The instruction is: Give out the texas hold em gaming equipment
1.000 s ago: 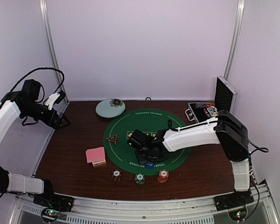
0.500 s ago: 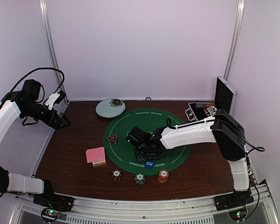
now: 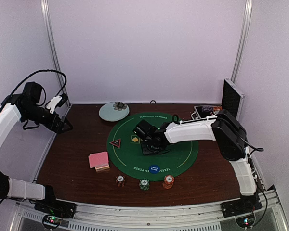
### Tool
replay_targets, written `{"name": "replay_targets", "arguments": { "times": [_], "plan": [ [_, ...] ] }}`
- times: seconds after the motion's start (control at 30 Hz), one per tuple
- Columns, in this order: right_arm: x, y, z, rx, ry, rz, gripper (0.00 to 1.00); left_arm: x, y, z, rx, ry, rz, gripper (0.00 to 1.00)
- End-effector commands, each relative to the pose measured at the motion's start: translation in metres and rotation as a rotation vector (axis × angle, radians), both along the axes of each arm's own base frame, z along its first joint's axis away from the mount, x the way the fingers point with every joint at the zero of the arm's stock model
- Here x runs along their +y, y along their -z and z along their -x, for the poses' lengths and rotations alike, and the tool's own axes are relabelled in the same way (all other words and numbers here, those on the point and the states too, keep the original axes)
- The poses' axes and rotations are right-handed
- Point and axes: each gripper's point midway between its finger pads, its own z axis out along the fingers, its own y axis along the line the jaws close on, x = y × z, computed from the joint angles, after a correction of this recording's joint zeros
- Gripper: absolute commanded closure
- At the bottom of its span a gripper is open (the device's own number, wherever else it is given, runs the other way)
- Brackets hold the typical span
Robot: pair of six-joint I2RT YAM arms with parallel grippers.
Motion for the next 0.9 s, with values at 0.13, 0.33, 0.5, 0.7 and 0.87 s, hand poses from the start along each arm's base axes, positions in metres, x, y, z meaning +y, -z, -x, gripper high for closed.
{"name": "replay_targets", "arguments": {
  "times": [0.13, 0.33, 0.5, 0.7, 0.87],
  "plan": [
    [-0.047, 0.013, -0.074, -0.049, 0.122, 0.084, 0.59, 0.000, -0.010, 0.001, -0.028, 0.018, -0.008, 0.02],
    [-0.044, 0.013, -0.104, -0.037, 0.094, 0.077, 0.60, 0.001, -0.005, 0.003, -0.020, 0.025, -0.011, 0.02],
    [-0.044, 0.015, -0.125, -0.031, 0.090, 0.076, 0.60, 0.000, 0.000, 0.003, -0.008, 0.031, -0.015, 0.02],
    [-0.042, 0.012, -0.149, -0.014, 0.096, 0.036, 0.60, 0.000, 0.001, 0.004, 0.000, 0.039, -0.017, 0.03],
    [-0.041, 0.010, -0.164, -0.005, 0.097, 0.010, 0.60, 0.000, 0.005, 0.005, 0.009, 0.045, -0.019, 0.02]
  ]
}}
